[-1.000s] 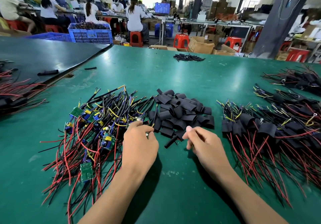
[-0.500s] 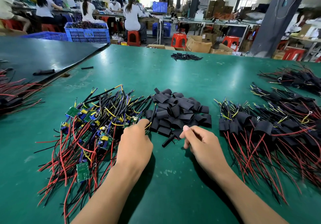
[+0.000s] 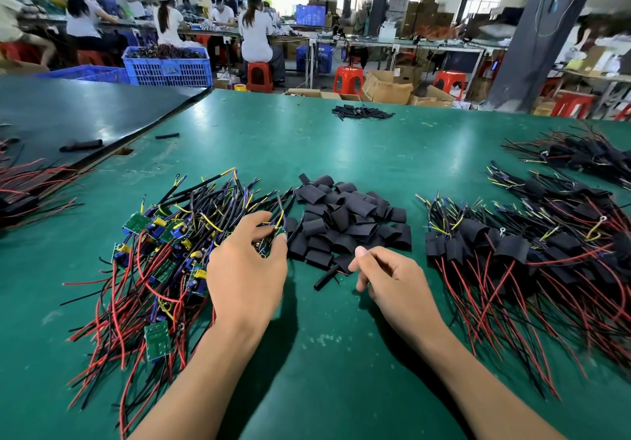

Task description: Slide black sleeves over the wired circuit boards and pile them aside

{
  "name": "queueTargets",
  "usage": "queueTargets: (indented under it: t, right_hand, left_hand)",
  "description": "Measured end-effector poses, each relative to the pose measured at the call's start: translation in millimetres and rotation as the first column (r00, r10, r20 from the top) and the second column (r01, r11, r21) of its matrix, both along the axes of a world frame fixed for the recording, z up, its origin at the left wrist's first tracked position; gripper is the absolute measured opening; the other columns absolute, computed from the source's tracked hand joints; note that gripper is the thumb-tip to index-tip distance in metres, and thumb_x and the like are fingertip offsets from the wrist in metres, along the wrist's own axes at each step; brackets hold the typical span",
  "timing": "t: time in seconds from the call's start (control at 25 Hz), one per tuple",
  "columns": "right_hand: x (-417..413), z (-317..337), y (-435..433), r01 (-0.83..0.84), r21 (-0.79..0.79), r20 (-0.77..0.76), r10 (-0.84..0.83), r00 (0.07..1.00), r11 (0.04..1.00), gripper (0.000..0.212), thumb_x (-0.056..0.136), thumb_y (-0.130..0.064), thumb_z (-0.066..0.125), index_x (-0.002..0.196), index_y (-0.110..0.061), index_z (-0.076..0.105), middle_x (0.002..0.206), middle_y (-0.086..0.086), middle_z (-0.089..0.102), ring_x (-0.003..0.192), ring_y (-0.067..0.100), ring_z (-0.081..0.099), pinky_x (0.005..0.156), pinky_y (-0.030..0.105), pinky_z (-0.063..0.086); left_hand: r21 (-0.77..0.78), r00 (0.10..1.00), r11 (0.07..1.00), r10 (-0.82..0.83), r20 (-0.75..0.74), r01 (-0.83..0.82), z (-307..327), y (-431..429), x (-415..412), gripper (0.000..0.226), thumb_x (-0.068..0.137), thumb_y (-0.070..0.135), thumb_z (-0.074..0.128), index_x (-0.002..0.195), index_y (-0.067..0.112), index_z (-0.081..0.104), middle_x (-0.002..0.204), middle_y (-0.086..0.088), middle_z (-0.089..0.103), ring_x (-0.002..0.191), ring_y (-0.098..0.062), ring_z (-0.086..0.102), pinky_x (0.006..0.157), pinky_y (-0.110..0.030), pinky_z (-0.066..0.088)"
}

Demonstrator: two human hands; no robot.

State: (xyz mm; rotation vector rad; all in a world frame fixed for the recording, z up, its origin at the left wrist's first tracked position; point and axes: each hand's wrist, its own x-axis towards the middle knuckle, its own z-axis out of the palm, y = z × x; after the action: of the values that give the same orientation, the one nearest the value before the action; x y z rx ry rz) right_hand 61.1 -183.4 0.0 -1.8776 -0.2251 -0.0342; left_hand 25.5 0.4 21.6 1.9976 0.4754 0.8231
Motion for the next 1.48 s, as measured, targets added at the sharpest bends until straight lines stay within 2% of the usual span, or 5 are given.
queueTargets:
  t: [0.32,0.64,0.88,1.12,1.48]
  right_hand:
    - [-12.4,8.0,8.7,-0.397,0.205,-0.043,0.414,0.909,0.894,0.030,0.087,-0.031,0.072,0.117,-0.031,0.071,0.110,-0.005,0.074,0.100,0.008,0.067,0.083,0.021,0.053]
    - [-11.7,2.6,20.0,-0.175,0.459,-0.121,0.256,0.959,0.871,0.018,0.089,-0.030,0.071,0.098,-0.014,0.074,0.099,0.017,0.075,0.089,0.031,0.072,0.084,0.045,0.059]
    - [0.2,16.6,10.1,-0.093,0.680,-0.138,0.251,0.958,0.727,0.033,0.084,-0.031,0.059,0.107,-0.008,0.067,0.080,0.009,0.070,0.074,0.023,0.069,0.068,0.029,0.057]
    - [5.5,30.7,-11.7,-0.104,0.858,-0.232,0.560,0.795,0.503,0.048,0.097,-0.032,0.045,0.131,0.000,0.060,0.068,0.000,0.041,0.054,0.013,0.037,0.055,0.027,0.040]
    - [4.2,18.7,-12.2,-0.353,0.718,-0.344,0.747,0.568,0.600,0.040,0.105,-0.040,0.038,0.102,-0.022,0.073,0.059,-0.008,0.040,0.047,0.005,0.027,0.051,0.020,0.032]
  left_hand:
    - [-0.622,0.908,0.663,-0.266,0.325,0.416,6.0,-19.9,2.4,0.026,0.082,0.001,0.076,0.104,0.012,0.068,0.074,0.006,0.065,0.048,-0.008,0.044,0.042,-0.019,0.036]
    - [-0.296,0.852,0.799,-0.493,0.178,0.524,2.3,-31.5,-9.0,0.030,0.103,0.027,0.050,0.090,0.022,0.076,0.078,-0.002,0.073,0.049,-0.011,0.053,0.048,-0.016,0.041]
    - [-0.352,0.938,0.870,-0.315,0.141,0.345,-1.9,-8.4,0.9,0.037,0.103,0.032,0.048,0.081,0.016,0.074,0.077,0.002,0.074,0.042,-0.012,0.045,0.043,-0.018,0.038]
    - [-0.450,0.827,0.706,-0.539,0.161,0.548,-6.0,-7.6,1.6,0.022,0.092,0.038,0.068,0.089,0.017,0.077,0.078,-0.003,0.073,0.049,-0.014,0.049,0.049,-0.024,0.038]
    - [-0.465,0.589,0.513,-0.808,0.023,0.721,-14.4,-17.4,0.8,0.030,0.081,0.047,0.071,0.106,0.032,0.075,0.078,0.012,0.068,0.063,-0.012,0.052,0.052,-0.023,0.041]
